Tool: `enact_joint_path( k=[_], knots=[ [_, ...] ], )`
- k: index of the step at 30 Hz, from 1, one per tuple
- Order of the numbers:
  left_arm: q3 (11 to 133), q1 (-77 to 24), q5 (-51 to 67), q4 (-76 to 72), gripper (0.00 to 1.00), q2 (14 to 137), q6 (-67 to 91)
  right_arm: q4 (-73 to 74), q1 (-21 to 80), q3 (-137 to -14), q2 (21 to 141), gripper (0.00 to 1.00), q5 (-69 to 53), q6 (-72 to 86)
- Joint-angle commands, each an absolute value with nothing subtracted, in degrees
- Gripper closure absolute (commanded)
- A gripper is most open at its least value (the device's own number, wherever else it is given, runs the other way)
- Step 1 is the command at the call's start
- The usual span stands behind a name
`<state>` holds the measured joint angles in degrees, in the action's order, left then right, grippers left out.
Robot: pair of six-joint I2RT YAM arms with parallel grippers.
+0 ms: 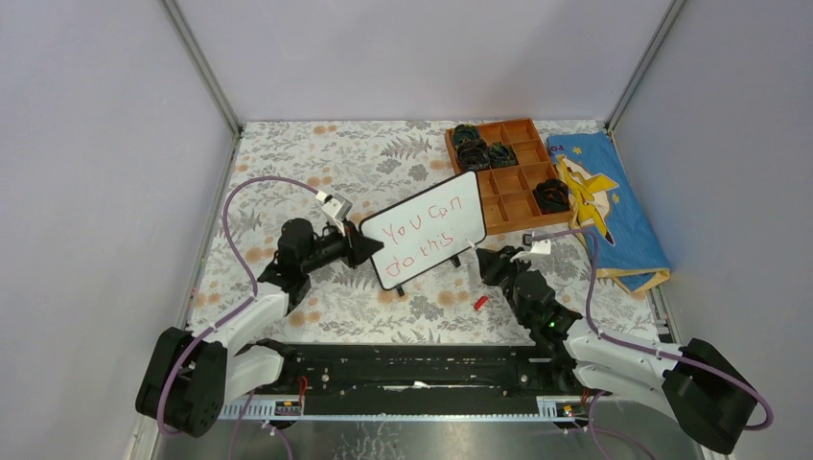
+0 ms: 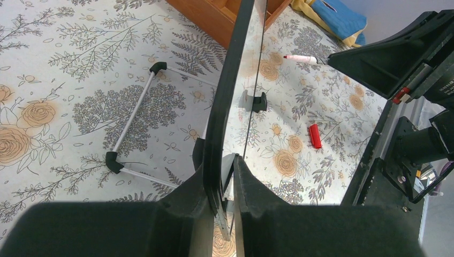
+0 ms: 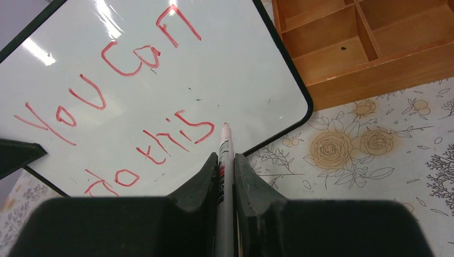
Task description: Write a sentence on the whiteboard
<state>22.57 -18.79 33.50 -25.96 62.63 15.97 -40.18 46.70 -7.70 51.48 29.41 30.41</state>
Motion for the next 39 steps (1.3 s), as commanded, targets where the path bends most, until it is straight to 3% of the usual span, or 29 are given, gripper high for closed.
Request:
enact_joint_path(
  k=[1, 14, 32, 39],
  knots=[
    [21.45, -18.72, 26.72, -20.21, 0.87, 64.03, 11.31, -42.94, 45.23, -9.70, 51.41, 1.00, 30.54, 32.75],
    [22.24, -18.63, 25.79, -19.60, 0.87, 65.21, 11.58, -45.60, 44.82, -9.26, 53.62, 1.00, 22.45, 25.75],
    [21.89, -18.63, 23.74, -19.34, 0.84, 64.11, 12.19, -49.17, 44.82, -8.79, 56.94, 1.00, 25.87, 29.04],
    [21.99, -18.63, 23.26, -18.81, 0.88, 63.47, 12.04, -48.92, 44.82, -8.95, 57.07, 1.00, 26.80, 28.26]
  ],
)
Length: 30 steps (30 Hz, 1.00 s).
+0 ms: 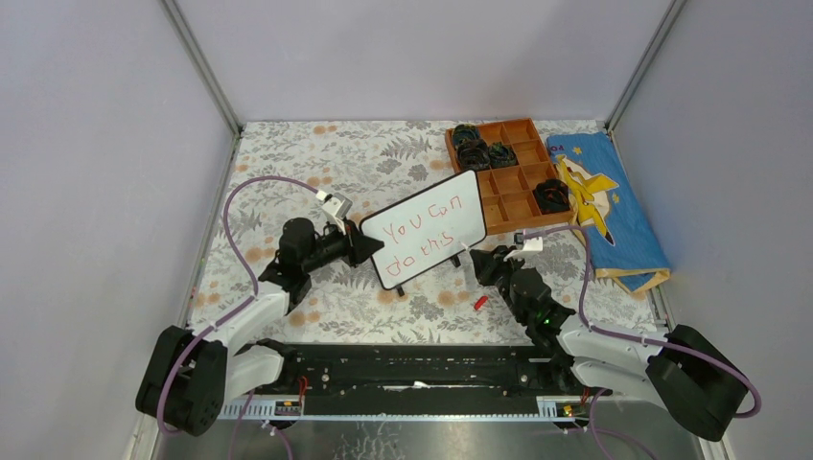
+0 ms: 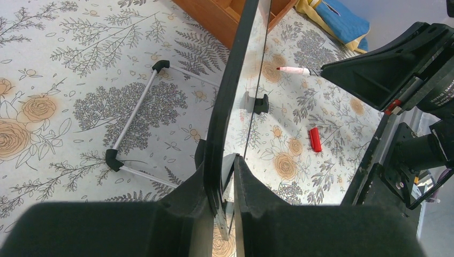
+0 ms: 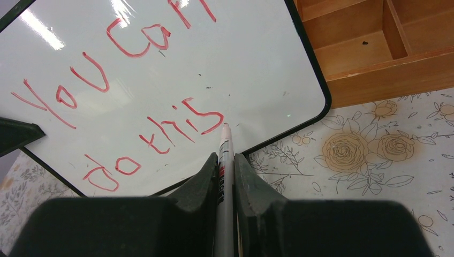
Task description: Write a sentence on the whiteboard
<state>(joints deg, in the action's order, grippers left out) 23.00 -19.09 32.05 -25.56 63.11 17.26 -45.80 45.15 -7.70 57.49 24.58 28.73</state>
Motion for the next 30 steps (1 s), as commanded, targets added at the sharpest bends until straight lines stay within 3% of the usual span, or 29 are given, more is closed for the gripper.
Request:
enact_joint_path(
  k=[1, 30],
  knots=[
    [22.06, -18.70, 23.00, -18.67, 0.89, 63.37, 11.96, -49.09, 44.82, -8.94, 57.23, 1.00, 26.80, 28.21],
    [21.97, -18.64, 22.76, -18.63, 0.90, 63.00, 11.95, -55.39, 44.57, -10.18, 65.26, 1.00, 27.73, 28.65]
  ],
)
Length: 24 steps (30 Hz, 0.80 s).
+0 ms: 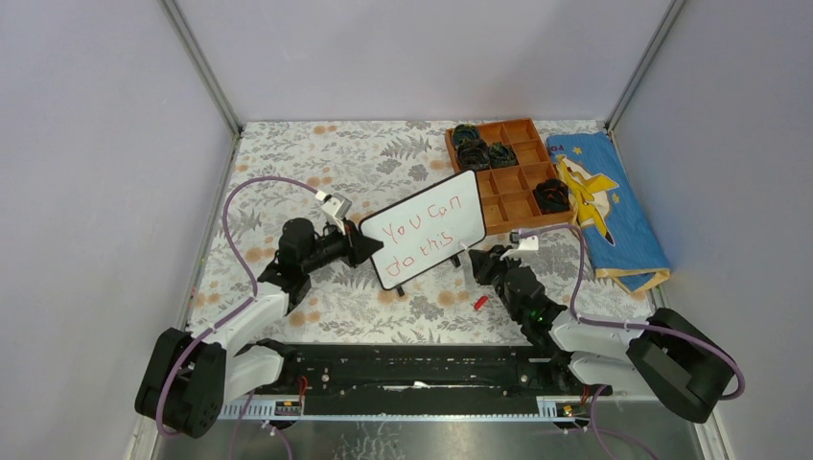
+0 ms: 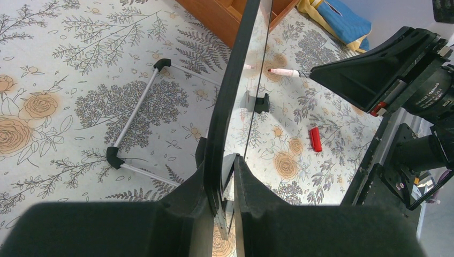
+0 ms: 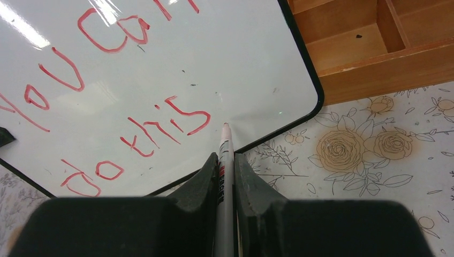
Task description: Write a sentence on the whiteboard
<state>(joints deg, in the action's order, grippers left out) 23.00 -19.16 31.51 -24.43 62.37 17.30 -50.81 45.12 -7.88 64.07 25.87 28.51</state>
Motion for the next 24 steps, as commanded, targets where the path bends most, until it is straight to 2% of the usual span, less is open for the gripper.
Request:
enact_joint_path(
  k=[1, 24],
  knots=[
    [21.97, -18.63, 22.72, -18.63, 0.91, 63.00, 11.95, -55.58, 44.50, -10.34, 65.64, 1.00, 27.77, 28.87],
    [22.06, -18.63, 22.98, -18.59, 0.90, 63.06, 11.95, -59.93, 43.78, -10.95, 70.40, 1.00, 27.10, 29.68]
  ],
)
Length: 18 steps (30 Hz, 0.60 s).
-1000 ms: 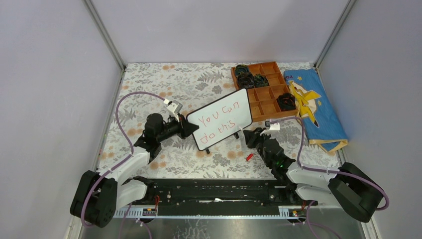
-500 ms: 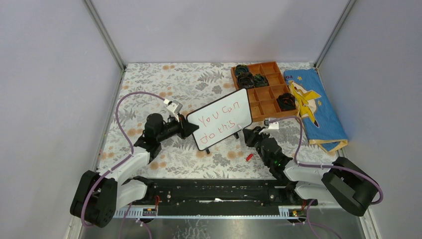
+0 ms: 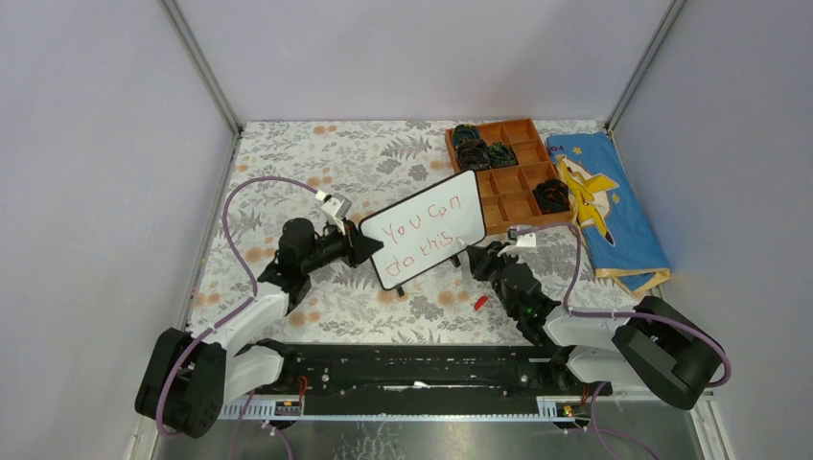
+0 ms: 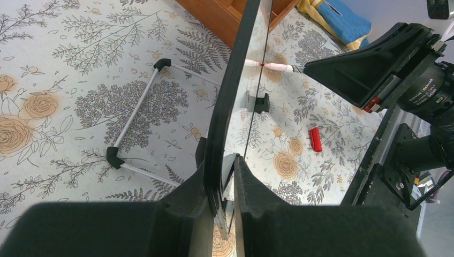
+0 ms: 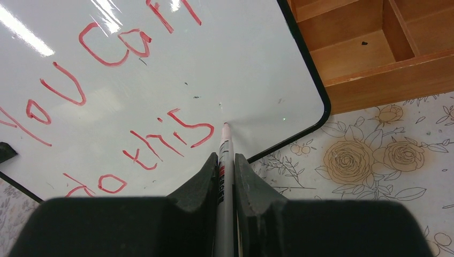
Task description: Write a sentence on the whiteboard
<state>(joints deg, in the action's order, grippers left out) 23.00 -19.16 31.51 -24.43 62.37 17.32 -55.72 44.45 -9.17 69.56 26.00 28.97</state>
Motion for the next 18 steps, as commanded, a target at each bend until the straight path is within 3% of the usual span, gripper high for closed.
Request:
enact_joint_path(
  k=[1, 18],
  knots=[
    [22.06, -18.65, 22.94, -18.55, 0.90, 63.10, 11.95, -60.27, 43.70, -10.96, 70.66, 1.00, 27.07, 29.75],
    [22.06, -18.70, 22.94, -18.59, 0.91, 63.09, 11.95, -60.89, 43.42, -10.52, 71.16, 1.00, 26.68, 30.24]
  ],
)
